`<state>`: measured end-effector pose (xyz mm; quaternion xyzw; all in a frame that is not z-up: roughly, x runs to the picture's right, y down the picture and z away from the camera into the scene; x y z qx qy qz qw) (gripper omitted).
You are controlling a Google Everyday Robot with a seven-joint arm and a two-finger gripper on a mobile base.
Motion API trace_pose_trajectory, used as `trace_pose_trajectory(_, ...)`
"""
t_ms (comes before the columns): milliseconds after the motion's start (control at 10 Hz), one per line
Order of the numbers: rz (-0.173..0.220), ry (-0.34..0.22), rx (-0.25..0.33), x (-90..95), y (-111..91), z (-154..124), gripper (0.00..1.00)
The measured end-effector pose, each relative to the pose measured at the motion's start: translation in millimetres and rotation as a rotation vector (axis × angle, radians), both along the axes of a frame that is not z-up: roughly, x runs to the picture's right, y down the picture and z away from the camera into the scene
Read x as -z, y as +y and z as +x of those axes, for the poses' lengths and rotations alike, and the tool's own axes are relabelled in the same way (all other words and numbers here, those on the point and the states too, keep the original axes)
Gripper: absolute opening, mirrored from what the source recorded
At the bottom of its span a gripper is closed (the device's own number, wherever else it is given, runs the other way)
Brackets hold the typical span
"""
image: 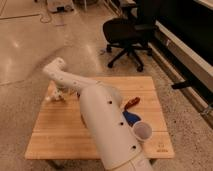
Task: Place the bottle in the ceramic bowl
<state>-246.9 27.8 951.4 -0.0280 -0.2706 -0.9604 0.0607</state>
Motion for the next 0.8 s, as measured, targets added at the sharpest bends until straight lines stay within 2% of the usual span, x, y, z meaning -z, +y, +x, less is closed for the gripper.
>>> trace_pose_trajectory(100,0.003,0.007,-0.01,9.7,-4.6,5.3,0.26)
trace_pose_trajectory(200,0.001,0.013,-0.025,24.3,-6.8,12.1,0.2)
trace_pose_trajectory(400,0.007,0.033,-0.045,49.3,-1.7,42.8,0.2)
trace_pose_trajectory(500,0.014,0.042,-0.071,77.3,9.2,73.0,0.2)
trace_pose_trajectory(700,0.017,0.034,-0.073,105.9,30.8,98.2,0.2)
trace_pose_trajectory(800,0.018,0.032,-0.068,116.9,41.5,107.5,0.23)
